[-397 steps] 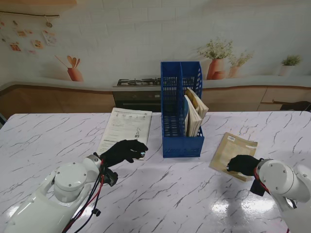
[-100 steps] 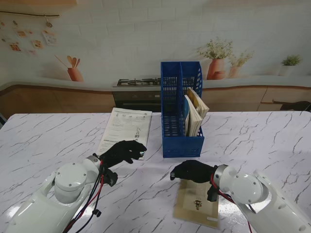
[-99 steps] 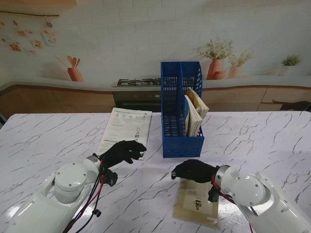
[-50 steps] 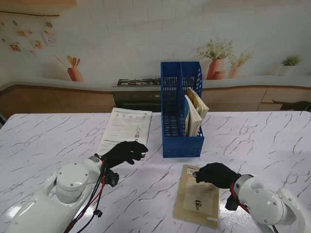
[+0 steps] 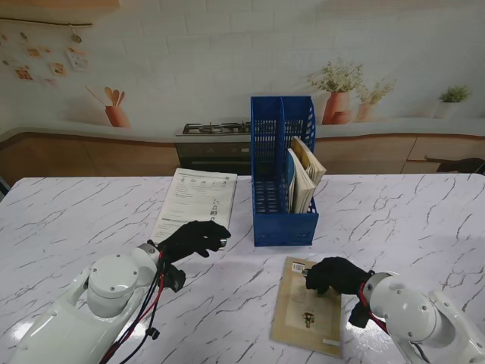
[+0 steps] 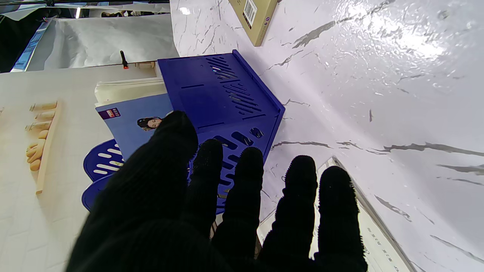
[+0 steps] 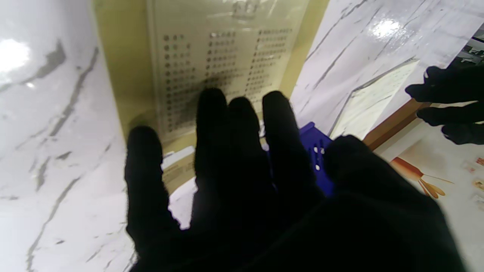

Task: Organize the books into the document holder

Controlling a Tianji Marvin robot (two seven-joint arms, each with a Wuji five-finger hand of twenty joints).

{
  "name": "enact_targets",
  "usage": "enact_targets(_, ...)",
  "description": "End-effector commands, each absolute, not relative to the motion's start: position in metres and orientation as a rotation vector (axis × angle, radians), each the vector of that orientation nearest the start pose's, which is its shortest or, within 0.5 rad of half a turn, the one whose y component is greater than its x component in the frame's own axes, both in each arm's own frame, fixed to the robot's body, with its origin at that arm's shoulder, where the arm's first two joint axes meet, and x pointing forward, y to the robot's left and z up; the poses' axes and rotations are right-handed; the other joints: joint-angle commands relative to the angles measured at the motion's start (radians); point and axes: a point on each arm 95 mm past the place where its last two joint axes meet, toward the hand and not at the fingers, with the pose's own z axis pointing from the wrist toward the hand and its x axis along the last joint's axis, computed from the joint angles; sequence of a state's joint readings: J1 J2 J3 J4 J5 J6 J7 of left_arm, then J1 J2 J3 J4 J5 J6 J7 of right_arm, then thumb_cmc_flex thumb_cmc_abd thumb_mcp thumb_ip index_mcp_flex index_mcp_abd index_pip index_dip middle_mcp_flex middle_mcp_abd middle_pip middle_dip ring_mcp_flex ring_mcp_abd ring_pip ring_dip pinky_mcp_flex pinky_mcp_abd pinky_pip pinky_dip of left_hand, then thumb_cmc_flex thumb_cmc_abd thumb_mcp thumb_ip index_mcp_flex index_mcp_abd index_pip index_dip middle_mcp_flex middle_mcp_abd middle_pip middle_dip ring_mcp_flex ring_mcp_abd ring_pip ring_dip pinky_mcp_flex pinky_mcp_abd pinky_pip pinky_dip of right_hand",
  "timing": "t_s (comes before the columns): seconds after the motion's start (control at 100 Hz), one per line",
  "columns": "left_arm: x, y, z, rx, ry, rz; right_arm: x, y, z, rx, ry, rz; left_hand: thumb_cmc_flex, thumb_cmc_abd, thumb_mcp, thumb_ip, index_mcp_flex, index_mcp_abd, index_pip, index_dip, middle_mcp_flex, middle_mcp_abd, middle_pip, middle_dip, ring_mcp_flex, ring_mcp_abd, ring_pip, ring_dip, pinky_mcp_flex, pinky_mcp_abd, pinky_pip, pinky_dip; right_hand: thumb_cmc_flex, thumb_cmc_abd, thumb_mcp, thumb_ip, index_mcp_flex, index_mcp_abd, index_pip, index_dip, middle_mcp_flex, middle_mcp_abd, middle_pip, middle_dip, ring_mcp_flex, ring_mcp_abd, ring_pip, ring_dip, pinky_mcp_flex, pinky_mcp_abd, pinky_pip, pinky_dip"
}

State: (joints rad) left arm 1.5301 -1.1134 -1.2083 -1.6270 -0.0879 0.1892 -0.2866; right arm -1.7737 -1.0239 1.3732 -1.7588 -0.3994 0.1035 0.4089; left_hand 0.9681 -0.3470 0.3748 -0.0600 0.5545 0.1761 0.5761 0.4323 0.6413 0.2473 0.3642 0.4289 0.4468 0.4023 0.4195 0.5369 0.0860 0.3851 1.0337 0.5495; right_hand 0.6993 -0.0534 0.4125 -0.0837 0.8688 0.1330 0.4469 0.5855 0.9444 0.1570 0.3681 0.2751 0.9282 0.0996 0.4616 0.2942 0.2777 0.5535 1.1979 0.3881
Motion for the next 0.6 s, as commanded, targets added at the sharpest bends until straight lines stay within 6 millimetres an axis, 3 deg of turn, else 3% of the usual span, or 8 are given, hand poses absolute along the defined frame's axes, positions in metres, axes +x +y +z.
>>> enact_targets(0.0, 0.397, -0.032, -0.328, -2.464, 1.128, -1.932, 0.334, -0.026, -0.370, -2.301, -1.673, -1.593, 0.019, 0.023, -0.039, 0.014, 0.014, 0.008, 0.010, 0.011, 0.001, 0.000, 0.015, 0.007, 0.029, -0.021, 0.025, 0.008, 0.002, -0.013, 0.045, 0.016, -0.038, -0.011, 0.016, 0.030, 0.041, 0.009, 0.016, 0.023, 0.033, 0.025, 0.013, 0.005, -0.022, 0.068, -0.115, -0.056, -0.008, -0.183, -0.053, -0.022)
enact_targets(0.22, 0.396, -0.032, -0.329, -2.471, 1.123, -1.933, 0.330, -0.020, -0.360, -2.252, -1.732, -1.656, 0.020, 0.024, -0.041, 0.014, 0.015, 0.008, 0.011, 0.010, 0.003, 0.000, 0.016, 0.007, 0.030, -0.020, 0.027, 0.009, 0.003, -0.013, 0.046, 0.017, -0.062, -0.008, 0.006, 0.025, 0.007, -0.034, 0.007, 0.026, 0.002, -0.019, 0.007, 0.008, -0.046, 0.027, -0.130, -0.054, -0.028, -0.067, -0.054, -0.020)
enact_targets(0.31, 0.395, -0.031, -0.329, -2.475, 1.119, -1.931, 0.326, -0.026, -0.353, -2.276, -1.763, -1.668, 0.020, 0.023, -0.041, 0.014, 0.017, 0.009, 0.012, 0.010, 0.003, 0.001, 0.016, 0.007, 0.030, -0.019, 0.028, 0.009, 0.004, -0.013, 0.047, 0.018, -0.052, 0.005, -0.063, 0.020, -0.041, -0.095, -0.013, 0.028, -0.025, -0.059, -0.014, 0.014, -0.061, 0.007, -0.154, -0.046, -0.047, -0.029, -0.072, -0.029)
enact_targets(0.34, 0.395, -0.031, -0.329, -2.476, 1.119, -1.930, 0.325, -0.028, -0.352, -2.295, -1.759, -1.672, 0.020, 0.024, -0.041, 0.015, 0.016, 0.009, 0.011, 0.009, 0.003, 0.002, 0.016, 0.007, 0.030, -0.019, 0.028, 0.009, 0.004, -0.013, 0.048, 0.018, -0.024, 0.015, -0.127, 0.021, -0.061, -0.121, -0.026, 0.026, -0.023, -0.073, -0.018, 0.023, -0.058, 0.010, -0.163, -0.038, -0.048, -0.016, -0.075, -0.034)
enact_targets(0.41, 0.394, -0.031, -0.330, -2.476, 1.123, -1.930, 0.324, -0.033, -0.350, -2.334, -1.742, -1.687, 0.019, 0.025, -0.043, 0.015, 0.016, 0.008, 0.011, 0.009, 0.003, 0.001, 0.016, 0.007, 0.030, -0.019, 0.028, 0.009, 0.003, -0.012, 0.048, 0.018, -0.020, 0.006, -0.155, 0.015, -0.065, -0.159, -0.020, 0.025, -0.005, -0.097, -0.011, 0.030, -0.041, 0.016, -0.153, -0.029, -0.042, 0.016, -0.072, -0.034)
enact_targets(0.43, 0.394, -0.031, -0.330, -2.476, 1.124, -1.930, 0.323, -0.035, -0.350, -2.341, -1.740, -1.689, 0.020, 0.024, -0.043, 0.015, 0.016, 0.008, 0.012, 0.009, 0.005, 0.000, 0.017, 0.008, 0.031, -0.018, 0.028, 0.009, 0.004, -0.011, 0.048, 0.019, -0.021, 0.006, -0.157, 0.014, -0.065, -0.162, -0.019, 0.025, -0.002, -0.097, -0.010, 0.031, -0.039, 0.015, -0.152, -0.028, -0.040, 0.018, -0.071, -0.033)
enact_targets(0.46, 0.394, -0.031, -0.330, -2.476, 1.124, -1.930, 0.322, -0.036, -0.351, -2.352, -1.738, -1.693, 0.020, 0.025, -0.043, 0.015, 0.016, 0.008, 0.012, 0.009, 0.005, -0.002, 0.017, 0.008, 0.031, -0.019, 0.029, 0.009, 0.005, -0.011, 0.049, 0.019, 0.029, 0.019, -0.248, 0.013, -0.074, -0.178, 0.013, -0.016, 0.009, -0.095, -0.021, 0.049, -0.028, 0.021, -0.158, -0.008, -0.034, 0.041, -0.069, -0.033)
enact_targets(0.59, 0.394, -0.033, -0.330, -2.478, 1.129, -1.929, 0.318, -0.040, -0.354, -2.367, -1.746, -1.651, 0.020, 0.023, -0.044, 0.015, 0.017, 0.007, 0.012, 0.009, 0.010, -0.004, 0.019, 0.008, 0.036, -0.018, 0.031, 0.010, 0.009, -0.006, 0.053, 0.021, 0.026, 0.033, -0.271, 0.014, -0.073, -0.177, 0.017, -0.018, 0.021, -0.104, -0.024, 0.049, -0.009, 0.022, -0.154, -0.004, -0.027, 0.068, -0.063, -0.030)
